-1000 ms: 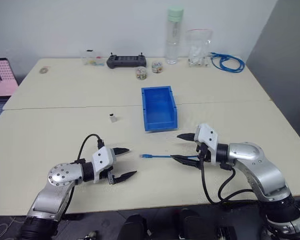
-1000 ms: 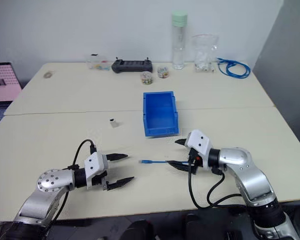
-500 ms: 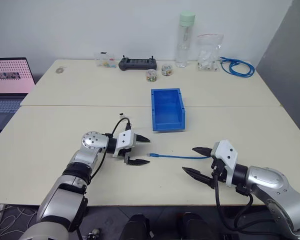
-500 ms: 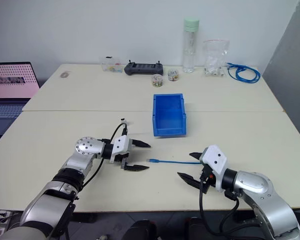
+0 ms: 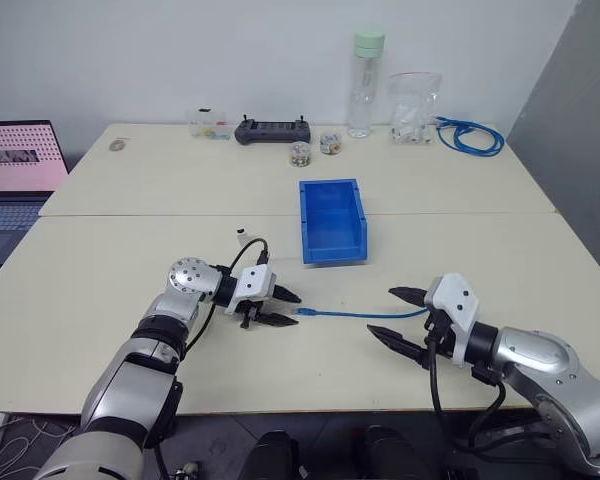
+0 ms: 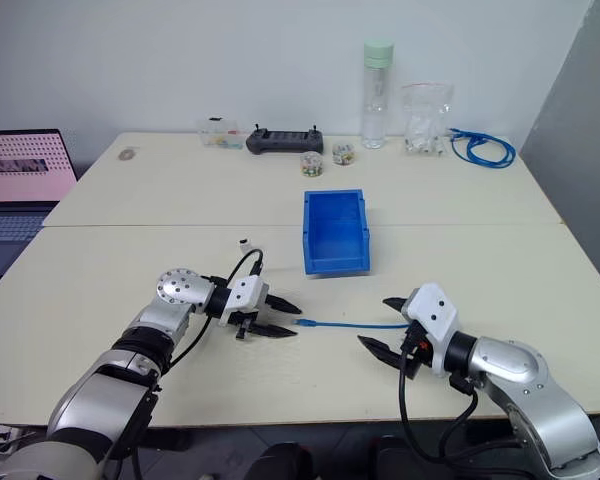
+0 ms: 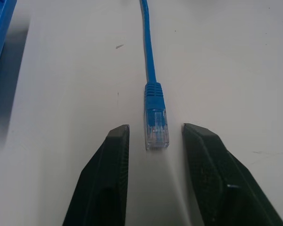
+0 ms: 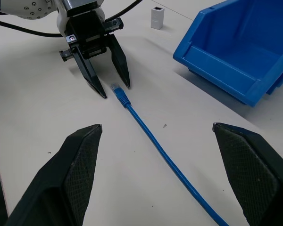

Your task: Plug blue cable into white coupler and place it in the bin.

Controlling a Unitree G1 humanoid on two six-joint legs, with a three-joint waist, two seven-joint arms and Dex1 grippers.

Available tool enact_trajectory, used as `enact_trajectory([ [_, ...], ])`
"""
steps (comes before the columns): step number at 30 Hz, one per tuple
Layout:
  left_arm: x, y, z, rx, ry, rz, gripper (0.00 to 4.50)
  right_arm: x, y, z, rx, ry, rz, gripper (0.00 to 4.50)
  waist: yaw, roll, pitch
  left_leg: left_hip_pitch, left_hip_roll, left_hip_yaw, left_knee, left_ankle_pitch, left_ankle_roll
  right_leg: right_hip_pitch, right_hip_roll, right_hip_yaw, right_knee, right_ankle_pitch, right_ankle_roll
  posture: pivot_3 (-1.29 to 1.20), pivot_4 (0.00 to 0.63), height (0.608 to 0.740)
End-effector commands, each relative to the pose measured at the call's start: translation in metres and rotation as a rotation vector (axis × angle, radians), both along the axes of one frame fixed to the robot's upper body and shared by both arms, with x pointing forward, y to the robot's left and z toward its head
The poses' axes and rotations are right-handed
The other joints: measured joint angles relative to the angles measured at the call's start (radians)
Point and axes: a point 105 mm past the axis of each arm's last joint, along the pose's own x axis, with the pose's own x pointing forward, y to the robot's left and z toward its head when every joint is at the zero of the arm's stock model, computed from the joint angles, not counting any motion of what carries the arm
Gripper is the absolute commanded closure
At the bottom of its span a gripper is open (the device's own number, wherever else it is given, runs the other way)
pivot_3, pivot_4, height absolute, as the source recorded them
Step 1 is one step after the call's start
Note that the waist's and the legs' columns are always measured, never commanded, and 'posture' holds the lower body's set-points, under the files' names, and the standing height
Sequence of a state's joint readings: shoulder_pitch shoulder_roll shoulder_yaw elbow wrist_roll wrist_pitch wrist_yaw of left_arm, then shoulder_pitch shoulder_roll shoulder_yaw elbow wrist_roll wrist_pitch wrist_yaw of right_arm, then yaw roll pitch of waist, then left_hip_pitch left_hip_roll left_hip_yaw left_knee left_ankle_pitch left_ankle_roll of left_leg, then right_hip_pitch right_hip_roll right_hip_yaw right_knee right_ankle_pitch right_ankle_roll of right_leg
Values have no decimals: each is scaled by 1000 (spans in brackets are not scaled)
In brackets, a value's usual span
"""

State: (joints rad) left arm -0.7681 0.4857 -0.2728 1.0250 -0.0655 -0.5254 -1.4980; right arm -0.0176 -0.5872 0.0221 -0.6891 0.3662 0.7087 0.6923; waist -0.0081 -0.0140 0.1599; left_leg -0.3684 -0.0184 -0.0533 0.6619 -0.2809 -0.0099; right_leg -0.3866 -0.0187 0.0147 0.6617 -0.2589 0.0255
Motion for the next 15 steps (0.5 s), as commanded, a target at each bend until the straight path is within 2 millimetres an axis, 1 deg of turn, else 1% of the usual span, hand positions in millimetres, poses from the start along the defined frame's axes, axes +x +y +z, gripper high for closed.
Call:
enact_trajectory([
  [1, -6, 23, -27, 135, 89, 72, 3337, 5, -2, 10, 0, -49, 3, 492, 0, 0, 0, 0, 0, 0, 0, 0, 0, 0, 0, 0, 0, 0, 0, 0, 150, 740],
  [4, -6, 23, -28, 136, 92, 76, 3868, 8, -3, 10, 0, -54, -2, 492, 0, 0, 0, 0, 0, 0, 0, 0, 0, 0, 0, 0, 0, 0, 0, 0, 150, 740],
  [6, -5, 12, -28, 105, 93, 69, 4253, 10, 0, 11, 12, -58, -5, 492, 0, 0, 0, 1, 0, 0, 0, 0, 0, 0, 0, 0, 0, 0, 0, 0, 150, 740],
  [9, -8, -5, -28, 53, 106, 36, 4285, 12, 6, 12, 31, -57, 0, 492, 1, 1, 0, 1, 0, 0, 0, 0, 0, 0, 0, 0, 0, 0, 0, 0, 150, 740],
  [11, -9, -12, -26, 21, 130, 31, 4285, 11, 8, 12, 34, -55, 7, 492, 8, 1, -1, 0, -1, -1, 0, 0, 0, 1, -1, 0, 0, -1, 1, 0, 150, 740],
  [13, 0, -19, -13, -68, 207, 125, 4285, 8, 9, 12, 37, -48, 14, 492, 11, 1, -1, 0, -3, -1, 0, 0, 0, 1, -3, 0, 0, -2, 3, 0, 150, 740],
  [15, 4, -27, 8, -191, 353, 210, 4285, 4, 9, 11, 59, -19, 13, 492, 11, 1, -1, -1, -5, -2, 1, 0, 1, 1, -5, -1, -1, -2, 4, 0, 150, 740],
])
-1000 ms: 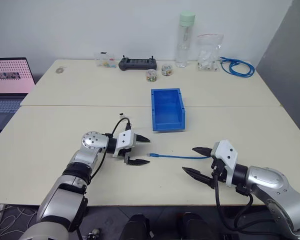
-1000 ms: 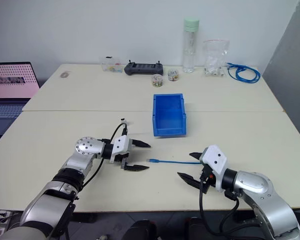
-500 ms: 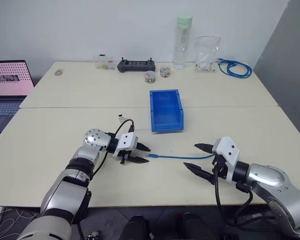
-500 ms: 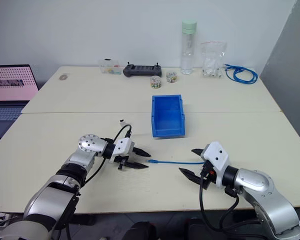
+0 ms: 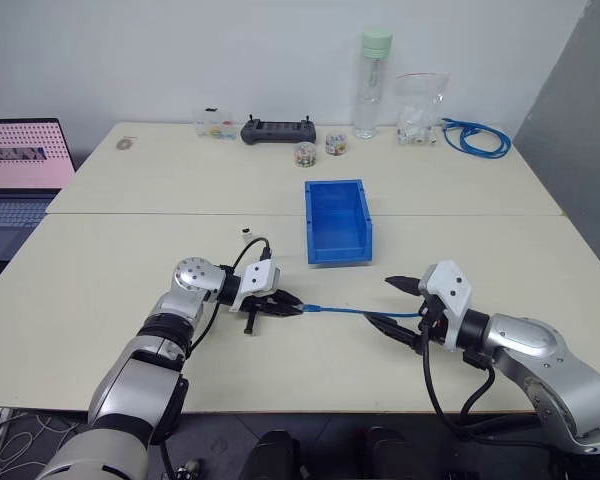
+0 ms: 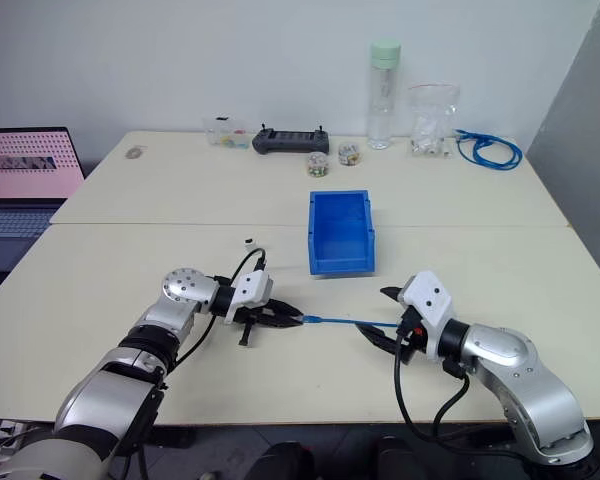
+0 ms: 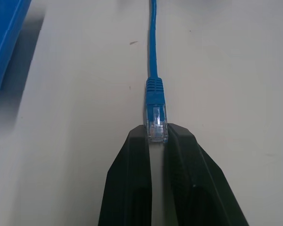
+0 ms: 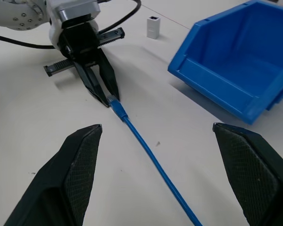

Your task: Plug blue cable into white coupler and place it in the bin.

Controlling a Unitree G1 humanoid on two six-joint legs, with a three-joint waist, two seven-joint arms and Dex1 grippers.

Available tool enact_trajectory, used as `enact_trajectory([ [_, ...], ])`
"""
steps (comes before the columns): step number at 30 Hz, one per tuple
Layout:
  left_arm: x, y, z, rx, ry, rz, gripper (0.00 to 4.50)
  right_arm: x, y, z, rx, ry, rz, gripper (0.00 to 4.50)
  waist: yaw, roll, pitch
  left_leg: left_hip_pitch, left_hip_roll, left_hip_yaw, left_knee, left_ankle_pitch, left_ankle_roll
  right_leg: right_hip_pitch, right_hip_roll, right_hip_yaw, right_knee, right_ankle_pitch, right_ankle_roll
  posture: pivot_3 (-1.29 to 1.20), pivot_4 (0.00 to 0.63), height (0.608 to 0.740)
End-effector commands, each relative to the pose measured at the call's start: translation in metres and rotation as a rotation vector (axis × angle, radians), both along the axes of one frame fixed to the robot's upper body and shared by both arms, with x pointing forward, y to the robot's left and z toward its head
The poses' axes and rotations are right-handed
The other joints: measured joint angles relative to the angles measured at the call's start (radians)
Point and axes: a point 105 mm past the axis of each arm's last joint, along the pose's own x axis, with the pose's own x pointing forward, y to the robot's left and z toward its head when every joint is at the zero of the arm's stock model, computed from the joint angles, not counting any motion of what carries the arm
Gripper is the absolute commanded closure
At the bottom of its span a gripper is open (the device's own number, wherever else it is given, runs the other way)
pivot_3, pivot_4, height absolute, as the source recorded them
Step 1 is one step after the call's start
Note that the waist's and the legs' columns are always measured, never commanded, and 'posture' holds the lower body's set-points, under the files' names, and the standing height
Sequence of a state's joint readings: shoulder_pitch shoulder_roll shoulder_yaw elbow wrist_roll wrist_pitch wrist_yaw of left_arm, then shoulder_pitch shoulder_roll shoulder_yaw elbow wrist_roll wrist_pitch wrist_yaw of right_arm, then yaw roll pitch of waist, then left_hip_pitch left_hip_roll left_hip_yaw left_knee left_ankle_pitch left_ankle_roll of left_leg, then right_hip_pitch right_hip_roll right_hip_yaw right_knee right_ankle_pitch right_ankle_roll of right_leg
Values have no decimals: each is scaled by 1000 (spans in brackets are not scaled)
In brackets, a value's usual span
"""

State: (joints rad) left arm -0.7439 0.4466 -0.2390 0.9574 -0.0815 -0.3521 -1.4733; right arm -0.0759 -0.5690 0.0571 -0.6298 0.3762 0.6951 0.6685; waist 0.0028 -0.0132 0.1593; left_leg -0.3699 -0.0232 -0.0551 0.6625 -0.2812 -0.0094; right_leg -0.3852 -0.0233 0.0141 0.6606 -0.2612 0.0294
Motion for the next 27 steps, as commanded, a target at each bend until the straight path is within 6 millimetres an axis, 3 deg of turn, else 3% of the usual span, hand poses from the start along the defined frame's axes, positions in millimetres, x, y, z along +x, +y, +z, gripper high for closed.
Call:
enact_trajectory([
  [1, -1, -18, 17, -170, 314, 144, 4285, -9, 3, 10, 48, 4, 14, 492, -1, -1, 1, -1, 0, 0, 0, 0, 0, 0, 0, 0, 0, 0, 0, 0, 150, 740],
  [5, -26, -34, 60, -365, 643, 182, 4285, -31, 8, 1, 216, 276, 48, 492, -12, -5, 3, -13, 0, -5, 2, 0, 0, -11, -1, 0, 2, 1, -1, 0, 150, 740],
  [11, -70, -47, 81, -466, 925, 173, 4285, -37, 6, 0, 497, 592, 62, 492, -26, -4, 4, -15, 2, -9, 0, 0, 0, -15, -4, -1, 4, 2, -6, 0, 150, 740],
  [22, -95, -54, 81, -487, 993, 192, 4285, -36, 26, 13, 657, 734, 149, 492, -31, -3, 4, -14, 2, -6, 0, 0, 0, -15, -4, 1, 3, 0, -3, 0, 150, 740],
  [27, -94, -52, 81, -491, 996, 199, 4285, -35, 31, 17, 676, 752, 161, 492, -31, -3, 4, -14, 1, -5, 0, 0, 0, -15, -4, 2, 2, 0, -3, 0, 150, 740],
])
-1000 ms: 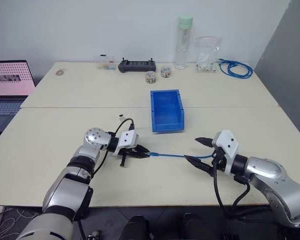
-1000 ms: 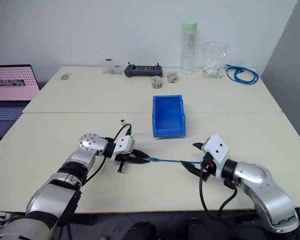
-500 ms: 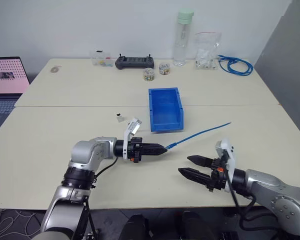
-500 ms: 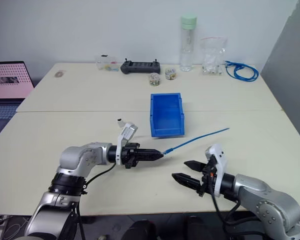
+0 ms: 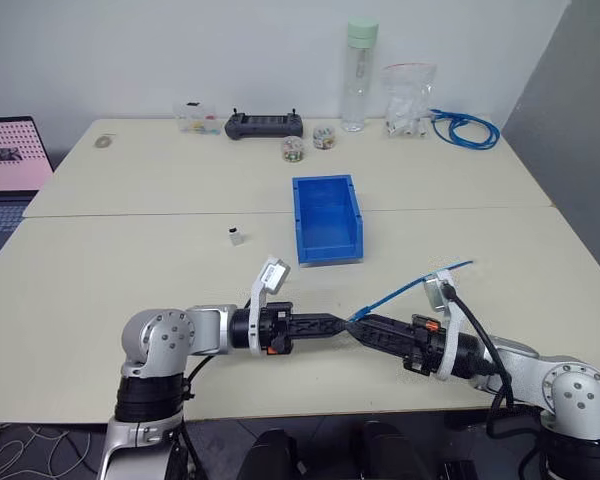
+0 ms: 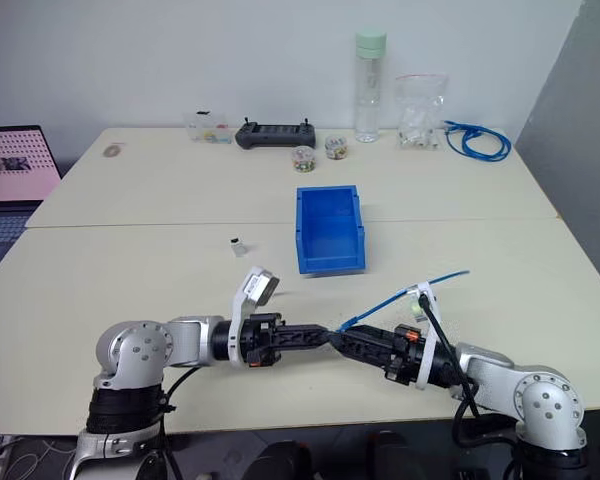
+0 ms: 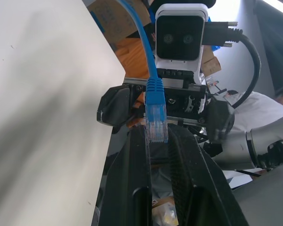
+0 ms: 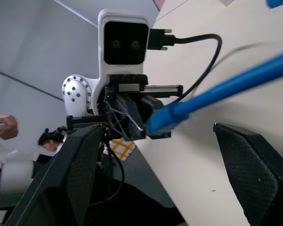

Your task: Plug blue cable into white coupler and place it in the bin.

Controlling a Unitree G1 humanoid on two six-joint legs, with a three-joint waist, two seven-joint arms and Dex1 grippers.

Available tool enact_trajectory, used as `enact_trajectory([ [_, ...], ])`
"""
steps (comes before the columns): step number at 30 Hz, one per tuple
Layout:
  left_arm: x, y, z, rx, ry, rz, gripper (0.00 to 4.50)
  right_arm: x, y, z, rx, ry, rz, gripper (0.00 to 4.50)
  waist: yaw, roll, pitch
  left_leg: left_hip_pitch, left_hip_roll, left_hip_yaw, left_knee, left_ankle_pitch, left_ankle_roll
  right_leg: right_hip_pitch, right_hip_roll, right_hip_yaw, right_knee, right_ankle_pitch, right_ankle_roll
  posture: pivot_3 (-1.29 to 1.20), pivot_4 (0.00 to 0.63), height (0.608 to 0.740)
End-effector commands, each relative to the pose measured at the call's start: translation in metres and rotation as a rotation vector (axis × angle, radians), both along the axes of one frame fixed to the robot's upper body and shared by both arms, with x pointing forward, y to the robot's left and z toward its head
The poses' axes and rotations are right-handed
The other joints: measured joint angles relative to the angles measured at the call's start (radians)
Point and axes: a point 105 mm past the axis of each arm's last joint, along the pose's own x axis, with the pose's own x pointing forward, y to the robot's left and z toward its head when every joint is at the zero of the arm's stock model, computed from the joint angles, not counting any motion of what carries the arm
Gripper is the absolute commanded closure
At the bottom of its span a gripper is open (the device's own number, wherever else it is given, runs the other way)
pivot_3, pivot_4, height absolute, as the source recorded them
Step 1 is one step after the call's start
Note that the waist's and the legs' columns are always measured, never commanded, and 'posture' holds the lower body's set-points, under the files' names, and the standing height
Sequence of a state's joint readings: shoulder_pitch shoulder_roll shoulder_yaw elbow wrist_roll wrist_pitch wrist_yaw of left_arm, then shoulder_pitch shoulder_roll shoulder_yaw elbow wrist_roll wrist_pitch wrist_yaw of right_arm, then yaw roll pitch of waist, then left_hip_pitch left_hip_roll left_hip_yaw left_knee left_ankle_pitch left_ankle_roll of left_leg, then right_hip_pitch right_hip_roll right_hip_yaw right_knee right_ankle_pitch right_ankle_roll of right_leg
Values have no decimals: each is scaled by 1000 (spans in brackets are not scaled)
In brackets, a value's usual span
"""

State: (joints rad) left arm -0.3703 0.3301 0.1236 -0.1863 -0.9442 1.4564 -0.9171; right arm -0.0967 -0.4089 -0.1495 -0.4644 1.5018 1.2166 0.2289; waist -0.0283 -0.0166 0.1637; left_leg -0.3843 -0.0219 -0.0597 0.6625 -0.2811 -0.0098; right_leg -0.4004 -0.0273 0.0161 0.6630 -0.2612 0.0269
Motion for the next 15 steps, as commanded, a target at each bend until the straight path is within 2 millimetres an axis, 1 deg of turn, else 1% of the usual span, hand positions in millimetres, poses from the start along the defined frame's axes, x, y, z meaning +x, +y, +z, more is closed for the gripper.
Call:
enact_trajectory([
  [1, -2, 1, 9, -23, -26, -12, 4285, 2, 3, 12, 47, -20, 7, 492, 0, 0, 0, 0, 0, 0, 0, 0, 0, 0, 0, 0, 0, 0, 0, 0, 150, 740],
  [4, -2, 0, 10, -32, -22, -12, 4285, 5, 2, 14, 54, -19, -5, 492, 0, 0, 0, 0, 0, 0, 0, 0, 0, 0, 0, 0, 0, 0, 0, 0, 150, 740],
  [7, -8, 1, 12, -49, -10, -38, 4285, 6, -1, 14, 52, -15, -12, 492, 0, 0, 0, 0, 0, 1, 0, 0, 0, 0, 0, 0, 0, 0, 0, 0, 150, 740],
  [9, -9, 1, 12, -53, -2, -43, 4285, 6, -2, 14, 50, -13, -13, 868, 0, 0, 0, 0, 0, 1, 0, 0, 0, 0, 0, 1, 0, 0, 0, 0, 150, 740],
  [10, -9, 1, 12, -53, -1, -44, 4285, 6, -2, 14, 50, -12, -13, 957, 0, 0, 0, 0, 0, 1, 0, 0, 0, 0, 0, 1, 0, 0, 0, 0, 150, 740],
  [13, -9, 1, 12, -48, -4, -46, 4285, 6, -3, 14, 50, -8, -10, 1750, 0, 0, 0, 0, 0, 1, 0, 0, 0, -1, 0, 1, 0, 0, 0, 0, 150, 740],
  [14, -9, 1, 12, -48, -4, -43, 4285, 6, -3, 14, 50, -7, -9, 1915, 0, 0, 0, 0, 0, 1, 0, 0, 0, -1, 0, 1, 0, 0, 0, 0, 150, 740],
  [15, -8, 0, 12, -48, -4, -41, 4285, 6, -3, 14, 51, -6, -10, 2234, 0, 0, 0, 0, 0, 1, 0, 0, 0, -1, 0, 1, 0, 0, 0, 0, 150, 740],
])
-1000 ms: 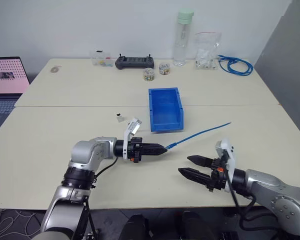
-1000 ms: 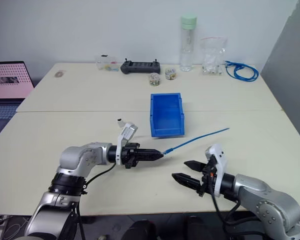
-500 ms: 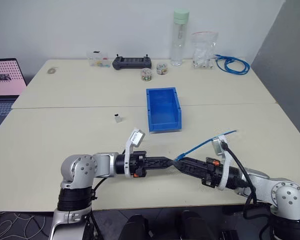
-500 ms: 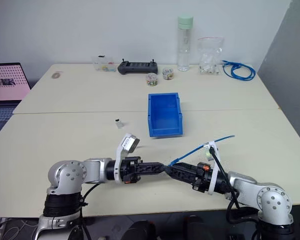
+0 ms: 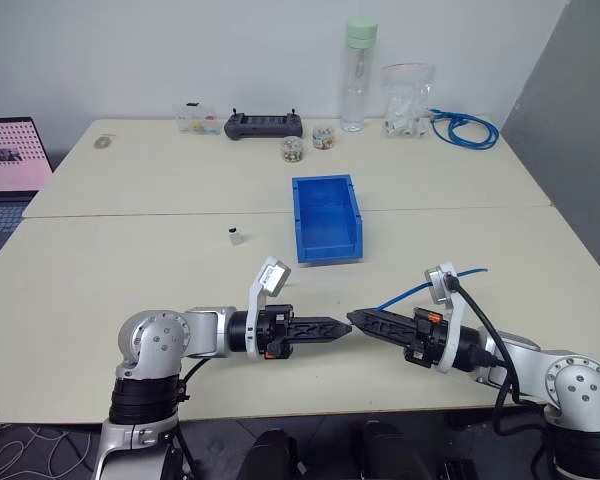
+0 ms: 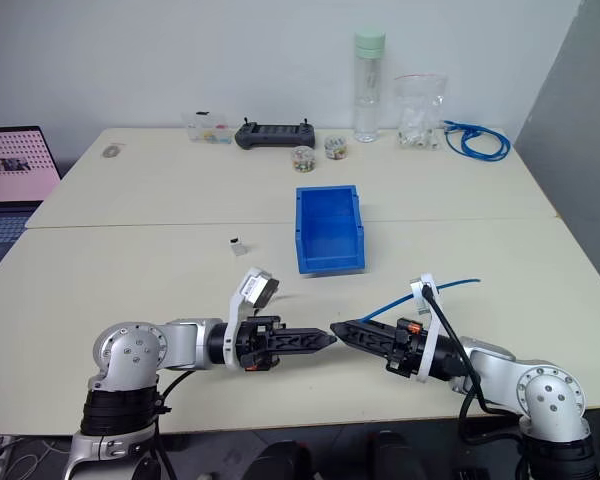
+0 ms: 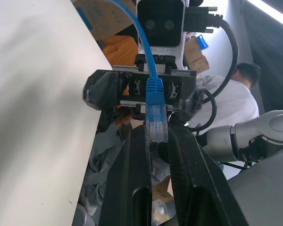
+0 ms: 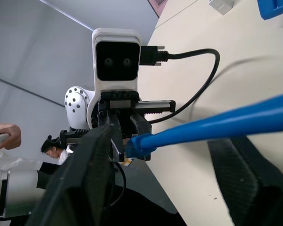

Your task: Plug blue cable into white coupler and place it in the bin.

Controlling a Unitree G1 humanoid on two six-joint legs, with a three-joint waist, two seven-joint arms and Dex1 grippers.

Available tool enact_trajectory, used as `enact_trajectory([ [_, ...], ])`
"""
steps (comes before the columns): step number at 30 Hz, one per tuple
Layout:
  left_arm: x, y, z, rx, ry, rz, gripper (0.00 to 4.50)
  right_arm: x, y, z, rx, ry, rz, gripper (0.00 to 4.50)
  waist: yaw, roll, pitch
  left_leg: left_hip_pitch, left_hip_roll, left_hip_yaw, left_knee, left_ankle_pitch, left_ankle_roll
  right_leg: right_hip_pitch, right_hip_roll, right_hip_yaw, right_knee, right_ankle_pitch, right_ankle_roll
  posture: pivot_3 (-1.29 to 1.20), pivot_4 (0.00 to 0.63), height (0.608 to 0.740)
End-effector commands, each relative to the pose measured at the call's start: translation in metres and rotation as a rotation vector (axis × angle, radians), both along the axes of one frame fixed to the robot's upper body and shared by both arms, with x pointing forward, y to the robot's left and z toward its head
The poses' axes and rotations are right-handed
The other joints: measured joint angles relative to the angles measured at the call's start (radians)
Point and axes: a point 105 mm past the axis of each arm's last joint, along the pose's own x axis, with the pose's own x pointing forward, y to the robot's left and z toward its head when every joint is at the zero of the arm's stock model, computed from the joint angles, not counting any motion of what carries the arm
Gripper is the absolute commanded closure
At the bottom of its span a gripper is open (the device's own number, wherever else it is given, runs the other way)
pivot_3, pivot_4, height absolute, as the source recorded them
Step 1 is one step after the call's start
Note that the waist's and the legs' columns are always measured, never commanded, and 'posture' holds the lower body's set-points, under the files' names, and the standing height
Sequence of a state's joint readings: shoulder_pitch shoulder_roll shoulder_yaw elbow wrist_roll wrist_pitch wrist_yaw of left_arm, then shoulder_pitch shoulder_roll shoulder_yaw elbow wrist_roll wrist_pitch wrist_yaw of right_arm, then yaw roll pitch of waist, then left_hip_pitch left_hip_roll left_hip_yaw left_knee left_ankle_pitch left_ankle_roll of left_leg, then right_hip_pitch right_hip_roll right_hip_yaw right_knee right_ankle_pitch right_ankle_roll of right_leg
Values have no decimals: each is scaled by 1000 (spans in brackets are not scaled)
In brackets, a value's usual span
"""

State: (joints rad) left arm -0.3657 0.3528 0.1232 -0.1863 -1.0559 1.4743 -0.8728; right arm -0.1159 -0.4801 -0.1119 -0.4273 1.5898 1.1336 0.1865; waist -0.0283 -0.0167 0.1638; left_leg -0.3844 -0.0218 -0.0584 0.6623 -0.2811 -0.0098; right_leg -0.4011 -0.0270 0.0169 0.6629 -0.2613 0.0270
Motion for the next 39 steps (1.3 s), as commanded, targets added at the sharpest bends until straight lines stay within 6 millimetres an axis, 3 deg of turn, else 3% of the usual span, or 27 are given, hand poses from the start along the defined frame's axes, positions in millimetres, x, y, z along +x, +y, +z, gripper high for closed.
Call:
enact_trajectory([
  [1, -1, 0, 6, -17, -29, -7, 4285, -2, 2, 9, 36, -16, 15, 2345, 0, 0, 0, 0, 0, 0, 0, 0, 0, 0, 0, 0, 0, 0, 0, 0, 150, 740],
  [9, 1, -2, 6, -11, -50, 7, 4285, -5, 4, 9, 42, -9, 26, 4269, 0, 0, 0, 0, 0, 0, 0, 0, 0, 0, 0, 0, 0, 0, 0, 0, 150, 740],
  [14, -3, -3, 4, -10, -60, 6, 4285, -5, 4, 10, 51, -5, 33, 4314, 0, 0, 0, -1, 0, 0, 0, 0, 0, -1, 0, 0, 0, 0, 0, 0, 150, 740],
  [16, -4, -3, 4, -14, -63, 8, 3585, -4, 4, 11, 44, -10, 31, 4315, 0, 0, 0, -1, 0, 1, 0, 0, 0, -2, 0, 1, 0, 0, 0, 0, 150, 740],
  [20, -1, 1, 10, -24, -79, 9, 2829, 2, 5, 8, 24, -14, 15, 4319, 0, 0, 0, -2, 0, 1, 0, 0, 0, -2, 0, 1, 0, 0, 0, 0, 150, 740],
  [23, -11, 4, 10, 16, -115, -47, 2210, 7, 3, 4, -6, -17, -1, 4319, 0, -1, 0, -2, 0, 1, 0, 0, 0, -2, 0, 0, 0, 0, 0, 0, 150, 740],
  [27, -21, 13, -1, 158, -245, -54, 1391, 15, -3, 2, -30, -29, -26, 4319, -1, 0, 1, -2, 0, 1, -1, 0, 0, -3, 0, 1, -1, 0, 0, 0, 150, 740],
  [33, 10, 30, -39, 492, -496, 231, 202, 26, -11, 3, -46, -56, -63, 4319, 5, 1, 2, -2, 0, 2, -1, 0, 0, -3, -1, 2, -2, 0, 0, 0, 150, 740],
  [36, 50, 54, -60, 766, -638, 570, 6, 31, -12, 4, -51, -77, -76, 4319, 9, 1, 2, -3, 0, 2, -1, 0, 0, -3, -1, 2, -2, 0, 0, 0, 150, 740],
  [39, 86, 85, -58, 904, -674, 971, 6, 35, -11, 6, -50, -88, -77, 4319, 19, 1, 2, -4, 0, 2, 0, 0, 0, -3, -1, 2, -3, 1, 1, 0, 150, 740],
])
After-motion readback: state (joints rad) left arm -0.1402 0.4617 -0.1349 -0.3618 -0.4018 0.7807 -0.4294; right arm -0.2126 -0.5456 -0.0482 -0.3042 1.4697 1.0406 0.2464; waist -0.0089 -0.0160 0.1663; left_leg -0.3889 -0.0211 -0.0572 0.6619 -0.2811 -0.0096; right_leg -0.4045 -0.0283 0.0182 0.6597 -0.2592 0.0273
